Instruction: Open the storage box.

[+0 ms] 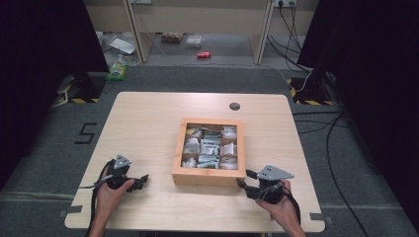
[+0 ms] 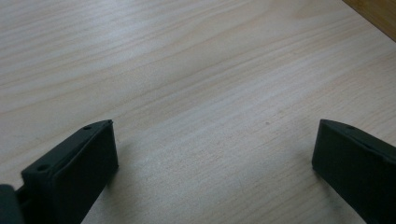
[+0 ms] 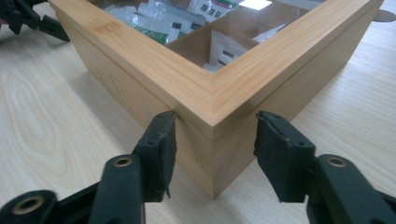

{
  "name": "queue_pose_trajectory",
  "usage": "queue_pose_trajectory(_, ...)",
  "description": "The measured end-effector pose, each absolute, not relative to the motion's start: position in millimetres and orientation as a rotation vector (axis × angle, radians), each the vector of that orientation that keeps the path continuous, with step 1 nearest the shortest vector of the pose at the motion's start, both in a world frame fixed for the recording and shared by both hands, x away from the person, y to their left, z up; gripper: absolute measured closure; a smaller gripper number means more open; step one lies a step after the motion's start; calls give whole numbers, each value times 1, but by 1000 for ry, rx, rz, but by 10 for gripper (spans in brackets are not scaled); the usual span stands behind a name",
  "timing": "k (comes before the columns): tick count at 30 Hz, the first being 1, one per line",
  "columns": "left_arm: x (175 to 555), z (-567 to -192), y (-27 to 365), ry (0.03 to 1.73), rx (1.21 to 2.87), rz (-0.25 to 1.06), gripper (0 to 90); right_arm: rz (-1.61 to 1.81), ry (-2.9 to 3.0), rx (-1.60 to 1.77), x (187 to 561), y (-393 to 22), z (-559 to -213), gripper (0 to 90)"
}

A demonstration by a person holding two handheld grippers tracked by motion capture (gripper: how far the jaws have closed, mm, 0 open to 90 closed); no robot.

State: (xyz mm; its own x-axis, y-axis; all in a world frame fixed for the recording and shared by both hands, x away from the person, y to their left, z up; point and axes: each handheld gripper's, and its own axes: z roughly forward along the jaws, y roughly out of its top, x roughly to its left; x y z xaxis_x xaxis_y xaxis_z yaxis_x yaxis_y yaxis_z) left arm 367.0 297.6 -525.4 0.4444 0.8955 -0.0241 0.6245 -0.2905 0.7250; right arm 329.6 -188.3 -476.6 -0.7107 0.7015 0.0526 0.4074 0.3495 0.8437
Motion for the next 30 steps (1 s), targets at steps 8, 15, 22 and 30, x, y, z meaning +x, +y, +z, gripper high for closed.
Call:
queue_pose_trajectory(8,367,-525,298,1270,2025,516,0,1283,2285,938,329,-186,-477,492)
queue_pose_trajectory(15,367,-525,298,1270,2025,517,0,1304,2251,947,327,-184,-475,507)
queue_pose_trajectory(22,367,-525,298,1270,2025,517,0,1369,2219,965,330,-185,-470,530)
queue_pose_trajectory(30,367,-525,298,1271,2024,517,0,1437,2183,981,340,-184,-454,571)
